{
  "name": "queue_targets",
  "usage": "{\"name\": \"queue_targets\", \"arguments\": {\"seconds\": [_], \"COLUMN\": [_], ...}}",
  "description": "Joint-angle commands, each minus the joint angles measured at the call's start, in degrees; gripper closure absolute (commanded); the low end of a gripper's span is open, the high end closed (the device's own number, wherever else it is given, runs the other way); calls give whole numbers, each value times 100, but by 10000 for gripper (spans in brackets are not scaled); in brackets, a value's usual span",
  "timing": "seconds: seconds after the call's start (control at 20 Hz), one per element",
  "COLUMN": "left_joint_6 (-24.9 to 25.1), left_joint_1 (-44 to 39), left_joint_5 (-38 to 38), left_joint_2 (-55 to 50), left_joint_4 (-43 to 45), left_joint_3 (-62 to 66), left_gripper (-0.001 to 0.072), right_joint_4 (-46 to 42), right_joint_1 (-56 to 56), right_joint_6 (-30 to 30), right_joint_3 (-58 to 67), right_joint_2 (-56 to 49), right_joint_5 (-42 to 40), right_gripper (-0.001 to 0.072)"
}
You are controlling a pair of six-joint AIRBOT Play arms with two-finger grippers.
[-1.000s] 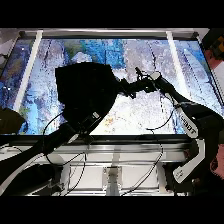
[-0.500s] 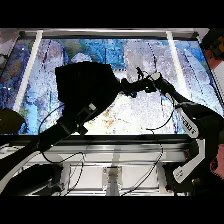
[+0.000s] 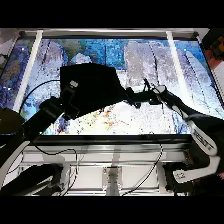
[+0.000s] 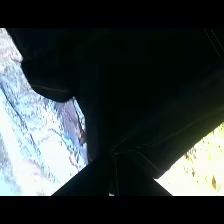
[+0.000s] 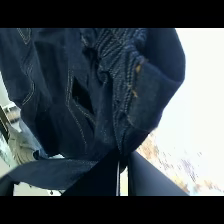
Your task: Fold the clothes and pants, and hang the long-sleeved shirts on hangers.
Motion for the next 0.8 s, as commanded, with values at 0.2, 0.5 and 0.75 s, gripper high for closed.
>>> {"name": "queue_targets", "arguments": {"seconds": [0.2, 0.5, 0.75], "left_joint_6": [184, 1515, 750], "left_joint_1": [118, -192, -236], "left_joint_5": [1185, 737, -398], "left_joint_2": [-13, -13, 70], "left_joint_4": [-1711, -2826, -2826], "left_joint_3": [70, 70, 70], "left_gripper": [697, 174, 200], "right_joint_4": [879, 861, 809], "right_joint_1": [76, 531, 361], "right_joint_6": [-17, -15, -15], "right_joint_3": [-1023, -782, -782], "right_joint_2": [1300, 1290, 1292], "right_joint_5": [-592, -1471, -1488], "right_gripper": [678, 670, 261]}}
